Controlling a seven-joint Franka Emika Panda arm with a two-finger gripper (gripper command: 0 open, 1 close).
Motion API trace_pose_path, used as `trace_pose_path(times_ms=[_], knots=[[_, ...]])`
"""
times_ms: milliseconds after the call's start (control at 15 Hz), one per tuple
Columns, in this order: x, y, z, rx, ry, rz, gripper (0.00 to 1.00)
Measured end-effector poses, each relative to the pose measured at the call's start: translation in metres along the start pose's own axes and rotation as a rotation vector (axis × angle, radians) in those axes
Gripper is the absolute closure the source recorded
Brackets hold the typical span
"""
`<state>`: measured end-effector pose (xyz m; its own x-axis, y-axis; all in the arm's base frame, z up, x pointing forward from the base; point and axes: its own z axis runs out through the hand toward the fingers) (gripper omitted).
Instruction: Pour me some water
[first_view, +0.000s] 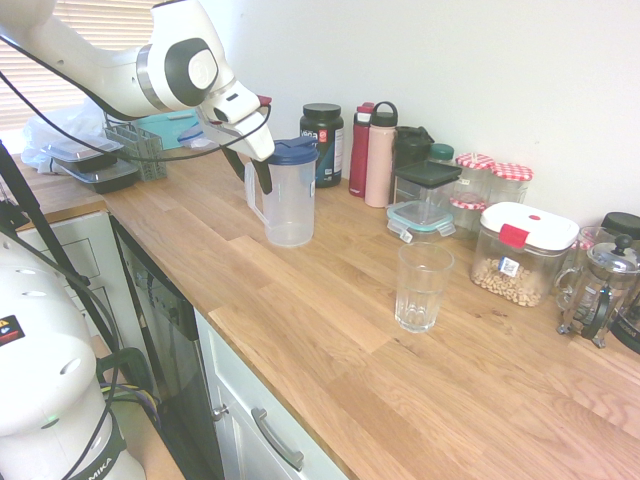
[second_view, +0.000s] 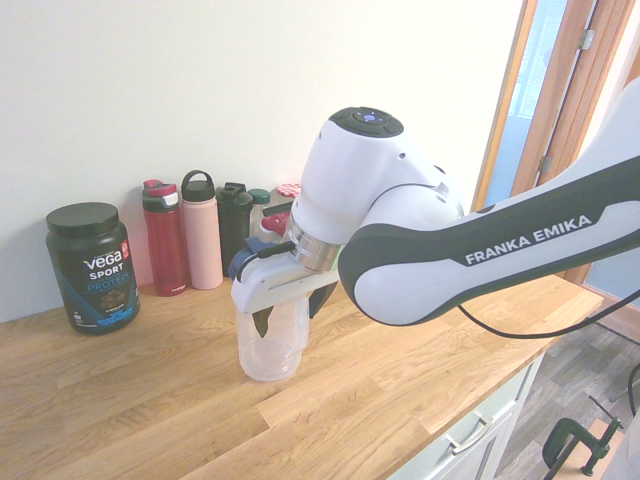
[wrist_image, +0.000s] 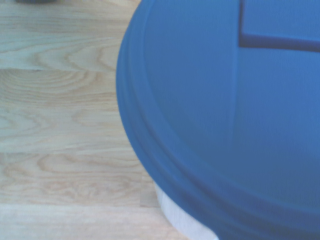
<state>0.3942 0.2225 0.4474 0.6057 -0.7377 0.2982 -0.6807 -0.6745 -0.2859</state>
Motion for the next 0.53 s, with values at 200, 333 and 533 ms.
trace_pose_path(times_ms=[200, 333, 533], knots=[[0.01, 0.002, 0.001, -0.005, 0.019, 0.019, 1.0], [0.015, 0.003, 0.004, -0.003, 0.018, 0.03, 1.0], [0.014, 0.002, 0.012, 0.003, 0.011, 0.03, 1.0]])
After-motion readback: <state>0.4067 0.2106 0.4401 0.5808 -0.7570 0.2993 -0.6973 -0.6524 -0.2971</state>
